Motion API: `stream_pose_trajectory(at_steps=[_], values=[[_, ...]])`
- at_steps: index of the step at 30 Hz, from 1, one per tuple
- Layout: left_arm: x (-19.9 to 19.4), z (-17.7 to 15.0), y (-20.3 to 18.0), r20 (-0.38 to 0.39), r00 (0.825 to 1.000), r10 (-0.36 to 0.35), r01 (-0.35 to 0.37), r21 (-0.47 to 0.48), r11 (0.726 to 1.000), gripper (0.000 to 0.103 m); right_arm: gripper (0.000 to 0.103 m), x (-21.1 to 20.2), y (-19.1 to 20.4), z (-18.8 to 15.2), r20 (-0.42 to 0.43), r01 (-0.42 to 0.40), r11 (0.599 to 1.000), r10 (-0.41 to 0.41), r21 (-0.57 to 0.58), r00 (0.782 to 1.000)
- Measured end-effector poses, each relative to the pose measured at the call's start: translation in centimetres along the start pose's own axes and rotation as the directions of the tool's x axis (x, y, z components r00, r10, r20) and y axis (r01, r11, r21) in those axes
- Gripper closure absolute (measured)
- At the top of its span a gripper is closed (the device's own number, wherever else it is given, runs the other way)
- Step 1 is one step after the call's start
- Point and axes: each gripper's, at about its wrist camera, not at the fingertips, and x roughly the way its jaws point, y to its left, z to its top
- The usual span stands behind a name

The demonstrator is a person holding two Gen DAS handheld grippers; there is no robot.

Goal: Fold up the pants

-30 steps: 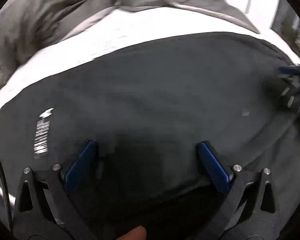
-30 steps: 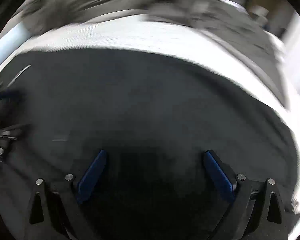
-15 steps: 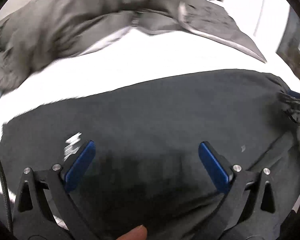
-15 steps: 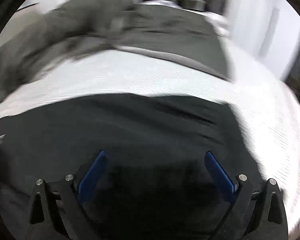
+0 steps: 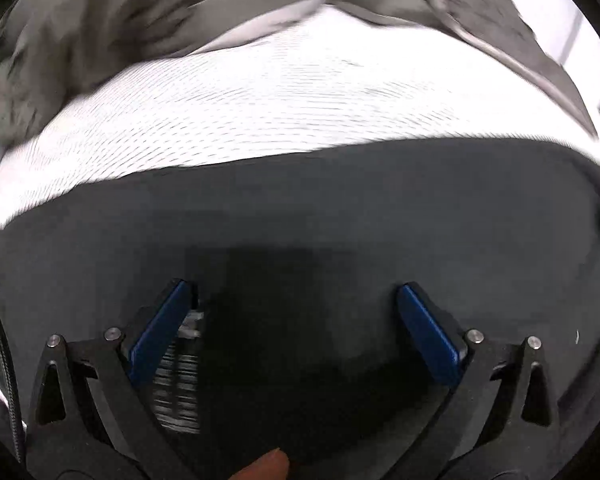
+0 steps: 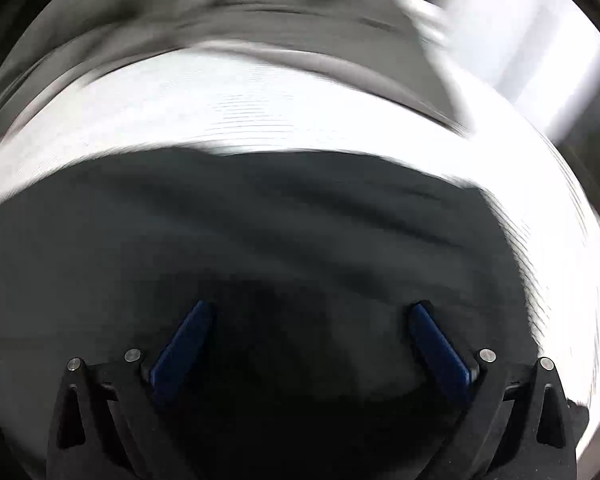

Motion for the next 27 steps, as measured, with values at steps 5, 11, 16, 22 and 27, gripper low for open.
stream_pose_trajectory(at_steps=[5, 11, 16, 22, 27], values=[[-2.0, 1.2, -0.6, 0.063, 0.998, 0.001, 0.000, -0.023, 1.000, 0.001, 0.003, -1.8, 0.7, 0.6, 0.031, -0.011, 1.000, 0.011, 0.000, 0.999], [-1.4, 2.3, -8.2, 0.057, 0.979, -0.197, 0.193, 0.073, 0.978, 0.001, 0.003, -4.4, 11.0, 1.4, 0.056, -0.222, 0.963, 0.233, -0.156, 0.971], [0.6, 2.3, -8.5, 0.017, 0.985, -0.173, 0.173, -0.005, 0.985, 0.001, 0.002, -2.7, 16.1, 0.2, 0.007, -0.163, 0.956, 0.169, -0.242, 0.986], [0.8, 2.9, 1.5, 0.027, 0.999, 0.034, -0.029, -0.157, 0.987, 0.001, 0.002, -1.3, 5.9, -0.4, 0.033, 0.106, 0.991, -0.103, -0.084, 0.994], [-1.5, 2.1, 6.2, 0.042, 0.995, 0.092, -0.084, -0.161, 0.983, 0.001, 0.002, -2.6, 0.2, -1.7, 0.018, 0.037, 0.999, -0.037, 0.024, 0.999]])
